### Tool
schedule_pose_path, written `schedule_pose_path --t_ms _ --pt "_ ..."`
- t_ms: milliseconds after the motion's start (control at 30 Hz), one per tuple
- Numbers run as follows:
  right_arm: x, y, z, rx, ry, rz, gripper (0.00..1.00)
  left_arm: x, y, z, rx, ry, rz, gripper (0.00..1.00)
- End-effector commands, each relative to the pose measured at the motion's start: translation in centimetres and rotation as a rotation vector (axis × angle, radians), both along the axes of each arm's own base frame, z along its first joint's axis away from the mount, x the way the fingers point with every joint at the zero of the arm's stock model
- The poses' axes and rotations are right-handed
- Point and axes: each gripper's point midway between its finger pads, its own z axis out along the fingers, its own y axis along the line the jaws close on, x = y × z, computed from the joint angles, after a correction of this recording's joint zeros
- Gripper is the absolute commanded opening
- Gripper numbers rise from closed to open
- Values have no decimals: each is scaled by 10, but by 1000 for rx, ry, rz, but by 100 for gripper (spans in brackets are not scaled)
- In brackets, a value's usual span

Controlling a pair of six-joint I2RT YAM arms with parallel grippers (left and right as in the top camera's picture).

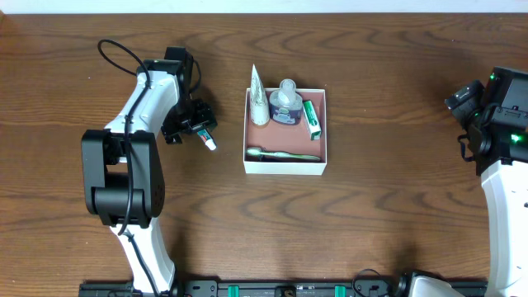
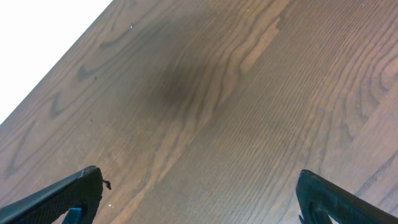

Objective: Pack container
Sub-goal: 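Grasp the teal Colgate toothpaste tube with the left gripper and lift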

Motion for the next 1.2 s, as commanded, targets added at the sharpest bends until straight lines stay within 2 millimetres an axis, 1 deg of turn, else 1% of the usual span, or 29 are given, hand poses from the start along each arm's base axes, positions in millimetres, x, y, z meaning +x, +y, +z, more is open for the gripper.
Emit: schedule_pose_path --t_ms 0,200,433,533,767,867,967,1067,1100,1167 --pt "-1 -6 4 -17 -3 -19 99 -8 2 -14 1 41 4 79" --pt "-1 -6 4 -17 -3 -19 99 -13 2 -24 1 46 5 79" --pt "-1 -6 4 -17 -3 -19 99 -13 2 -26 1 45 4 79" --pt "-1 -6 4 -17 -3 -19 99 -18 3 -28 2 57 4 79" --pt "-1 -6 4 -17 -3 -19 99 -34 5 -50 7 80 4 79" --pt "-1 -6 4 -17 -3 -19 99 -37 6 -55 15 80 3 79" --pt "-1 -6 4 -17 -3 -19 99 -33 7 -55 21 64 -7 79" --pt "-1 -6 4 -17 -3 -19 99 -24 8 -56 23 27 -42 78" --pt "-1 -6 4 -17 -3 -19 99 -22 9 -56 32 17 -47 74" --pt "-1 -6 4 -17 -3 -19 99 -17 12 -57 50 -5 -60 70"
